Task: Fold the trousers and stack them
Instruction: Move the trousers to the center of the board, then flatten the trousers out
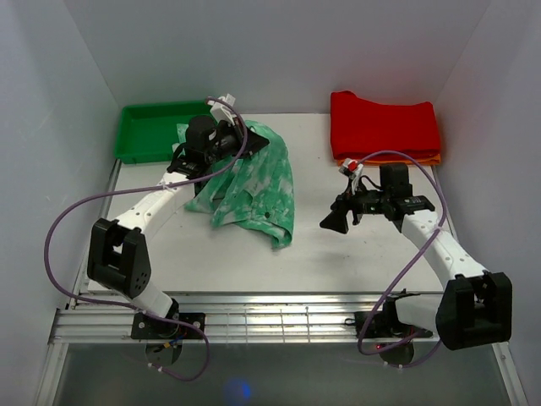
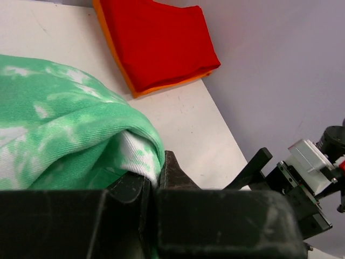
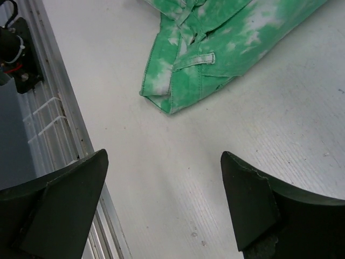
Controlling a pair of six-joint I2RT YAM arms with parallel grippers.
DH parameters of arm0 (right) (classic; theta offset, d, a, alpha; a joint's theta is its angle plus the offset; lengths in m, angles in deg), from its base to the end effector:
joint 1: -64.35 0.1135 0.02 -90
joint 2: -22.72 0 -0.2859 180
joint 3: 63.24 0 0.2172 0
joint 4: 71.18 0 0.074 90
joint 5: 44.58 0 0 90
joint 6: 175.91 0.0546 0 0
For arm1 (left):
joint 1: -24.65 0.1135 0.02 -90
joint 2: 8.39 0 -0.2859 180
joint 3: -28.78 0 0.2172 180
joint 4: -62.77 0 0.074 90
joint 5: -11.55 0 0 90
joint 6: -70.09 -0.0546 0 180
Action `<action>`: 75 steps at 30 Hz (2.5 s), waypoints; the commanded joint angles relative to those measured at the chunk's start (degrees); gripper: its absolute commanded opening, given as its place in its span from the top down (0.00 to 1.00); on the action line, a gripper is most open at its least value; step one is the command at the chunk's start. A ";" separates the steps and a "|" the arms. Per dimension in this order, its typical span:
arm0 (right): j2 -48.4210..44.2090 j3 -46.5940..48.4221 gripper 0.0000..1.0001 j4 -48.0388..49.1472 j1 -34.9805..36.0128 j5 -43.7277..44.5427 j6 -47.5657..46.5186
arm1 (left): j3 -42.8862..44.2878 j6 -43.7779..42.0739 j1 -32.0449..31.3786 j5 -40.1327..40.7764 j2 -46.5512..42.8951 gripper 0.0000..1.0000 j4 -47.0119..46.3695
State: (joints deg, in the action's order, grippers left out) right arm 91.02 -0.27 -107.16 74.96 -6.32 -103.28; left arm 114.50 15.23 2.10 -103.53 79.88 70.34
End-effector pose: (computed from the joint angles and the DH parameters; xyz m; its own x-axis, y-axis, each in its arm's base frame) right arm 0.2000 0.0811 0.2878 -0.4121 -0.2653 -0.8716 -0.8558 0.4410 0.2705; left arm 0.3143 -0.1556 0.3679 -0.5544 -0.3342 -0.7622 0.5058 0.5919 -0.6275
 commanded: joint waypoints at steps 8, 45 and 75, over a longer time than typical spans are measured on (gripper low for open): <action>13.87 7.99 0.09 2.79 3.18 9.73 5.22 | -0.25 -1.47 0.57 4.60 -3.80 1.00 2.76; 18.98 41.13 0.92 -25.85 -23.70 15.09 -33.33 | -7.20 -45.77 -26.56 -2.35 -15.59 1.00 19.19; 16.26 16.89 0.10 -41.94 -26.88 34.34 -49.62 | 4.24 -75.03 14.81 2.04 7.00 0.11 45.92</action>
State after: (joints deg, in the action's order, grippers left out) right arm 108.52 21.70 -151.07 46.76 25.44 -153.29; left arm 122.42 -47.50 16.48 -105.14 86.81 112.56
